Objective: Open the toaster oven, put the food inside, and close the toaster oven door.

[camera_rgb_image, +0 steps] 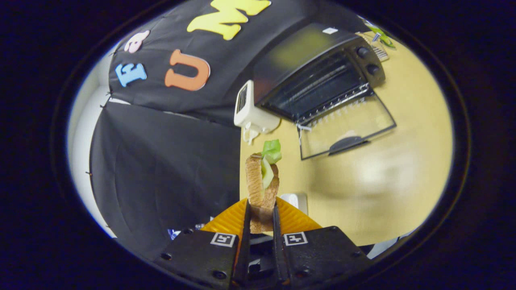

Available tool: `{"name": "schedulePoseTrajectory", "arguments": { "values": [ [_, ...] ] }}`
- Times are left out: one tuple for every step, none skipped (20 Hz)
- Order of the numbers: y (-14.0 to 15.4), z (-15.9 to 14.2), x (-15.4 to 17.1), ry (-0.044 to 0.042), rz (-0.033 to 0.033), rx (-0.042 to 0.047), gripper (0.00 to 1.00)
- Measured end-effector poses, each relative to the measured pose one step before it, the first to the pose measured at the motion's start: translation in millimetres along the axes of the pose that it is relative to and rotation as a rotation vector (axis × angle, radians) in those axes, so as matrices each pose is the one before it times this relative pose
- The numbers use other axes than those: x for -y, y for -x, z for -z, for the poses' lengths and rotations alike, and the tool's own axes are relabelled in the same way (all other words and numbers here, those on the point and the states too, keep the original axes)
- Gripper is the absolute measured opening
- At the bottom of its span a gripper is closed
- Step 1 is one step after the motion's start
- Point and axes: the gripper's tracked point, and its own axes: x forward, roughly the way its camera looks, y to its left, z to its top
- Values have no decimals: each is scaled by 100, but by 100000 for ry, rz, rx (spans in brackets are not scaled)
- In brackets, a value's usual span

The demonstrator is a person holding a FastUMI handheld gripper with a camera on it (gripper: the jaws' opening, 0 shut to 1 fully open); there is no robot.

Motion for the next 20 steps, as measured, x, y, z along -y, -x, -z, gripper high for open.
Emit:
{"name": "schedulePoseTrajectory", "arguments": {
  "values": [
    [-72,-951,382,-2711,801,4213,30],
    [-215,-1166,582,-3421,-311,3181,30],
    [-486,-1099,461,-5594,-1770,3753,30],
    [-863,-1417,54,-4755,-2247,3553,30],
    [-830,-1118,407,-3421,-1766,2684,30],
    [-1016,-1393,855,-3601,-1664,3362,30],
    [-682,-1149,753,-2538,-1163,2744,30],
    [-1014,-1030,424,-697,-1190,1997,30],
    [-1137,-1323,540,-1224,-846,3169,30],
    [-1057,-775,212,687,-1145,2542,30],
    [-1072,-686,203,1024,-1317,2402,30],
    [-1251,-461,358,1254,-259,1859,30],
    [-1109,-297,367,879,-392,1408,30],
    [-1013,-484,304,-10,-398,1723,30],
    [-722,-718,274,-1145,-1192,2756,30],
    [-819,-531,148,-1400,-1161,2921,30],
    [-885,-660,257,-1357,-454,3438,30],
    [-836,-613,182,-1339,-530,3016,30],
    [-566,-285,392,-923,118,2075,30],
    [-560,-297,305,-1544,-425,1788,30]
  ]
}}
